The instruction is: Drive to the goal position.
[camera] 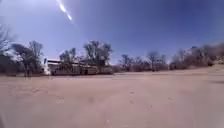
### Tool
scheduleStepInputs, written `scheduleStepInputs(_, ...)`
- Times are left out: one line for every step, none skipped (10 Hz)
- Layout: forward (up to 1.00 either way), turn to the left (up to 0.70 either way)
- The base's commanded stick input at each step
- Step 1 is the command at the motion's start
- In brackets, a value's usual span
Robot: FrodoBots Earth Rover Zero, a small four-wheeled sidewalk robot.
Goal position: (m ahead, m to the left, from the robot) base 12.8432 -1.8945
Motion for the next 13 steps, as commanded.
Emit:
scheduleStepInputs(1.00, 0.00)
scheduleStepInputs(1.00, 0.00)
scheduleStepInputs(1.00, 0.00)
scheduleStepInputs(1.00, 0.00)
scheduleStepInputs(1.00, -0.01)
scheduleStepInputs(1.00, -0.13)
scheduleStepInputs(1.00, -0.26)
scheduleStepInputs(1.00, 0.00)
scheduleStepInputs(1.00, 0.00)
scheduleStepInputs(1.00, 0.00)
scheduleStepInputs(1.00, 0.00)
scheduleStepInputs(1.00, 0.00)
scheduleStepInputs(1.00, 0.00)
